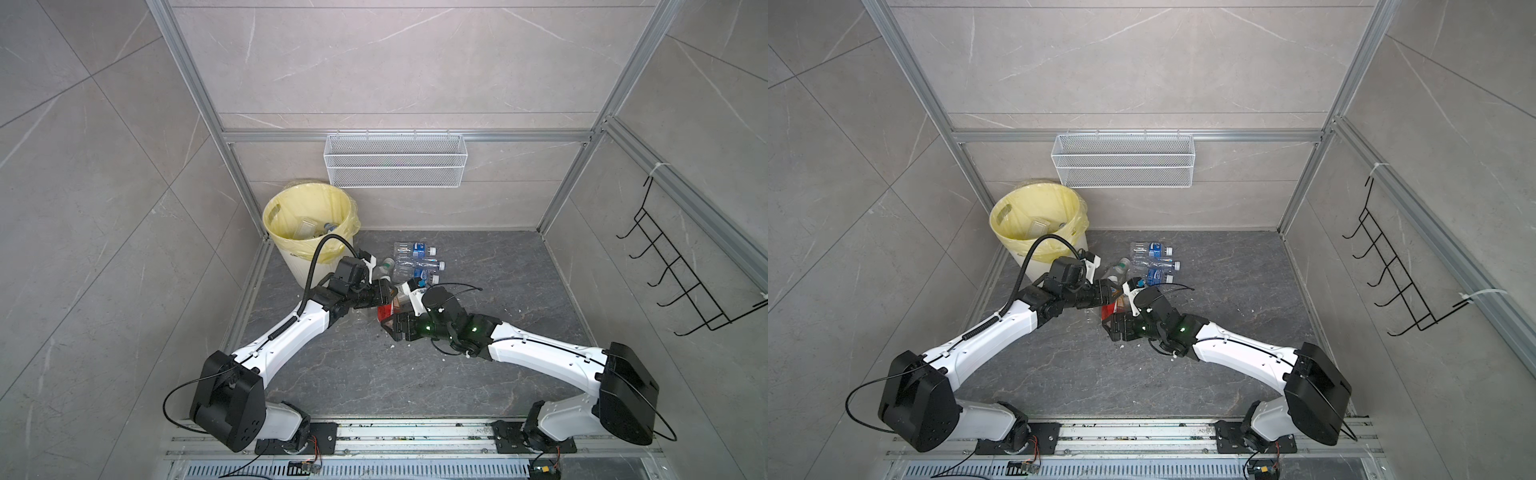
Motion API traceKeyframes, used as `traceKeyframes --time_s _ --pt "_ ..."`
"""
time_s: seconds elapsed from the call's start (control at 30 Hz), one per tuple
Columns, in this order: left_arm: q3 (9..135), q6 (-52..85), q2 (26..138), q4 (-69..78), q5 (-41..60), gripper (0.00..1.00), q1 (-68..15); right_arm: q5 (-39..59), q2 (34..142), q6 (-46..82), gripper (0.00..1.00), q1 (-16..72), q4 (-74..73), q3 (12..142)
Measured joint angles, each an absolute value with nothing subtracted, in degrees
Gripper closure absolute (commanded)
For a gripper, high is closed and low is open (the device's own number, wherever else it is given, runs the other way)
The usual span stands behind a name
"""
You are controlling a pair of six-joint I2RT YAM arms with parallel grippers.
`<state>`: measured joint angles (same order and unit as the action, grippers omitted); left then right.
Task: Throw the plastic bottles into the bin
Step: 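Open the right gripper while the left gripper lifts the bottle toward the bin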
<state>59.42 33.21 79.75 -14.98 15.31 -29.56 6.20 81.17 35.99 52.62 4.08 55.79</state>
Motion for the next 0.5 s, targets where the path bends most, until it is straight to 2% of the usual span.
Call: traceKeyframes --time_s 0.07,0.27,0.5 --pt "59.4 32.3 79.2 -15.0 14.4 0.52 -29.0 5.3 79.0 35.7 0.01 52.7 6.7 56.1" --pt "59.9 30.2 74.6 -15.7 11.0 0.52 -28.5 0.5 72.8 32.9 0.00 52.8 15.1 59.9" --pt "70.2 29.8 73.0 -21.2 7.2 0.53 -28.5 -5.3 72.9 27.2 0.00 52.8 21.4 70.1"
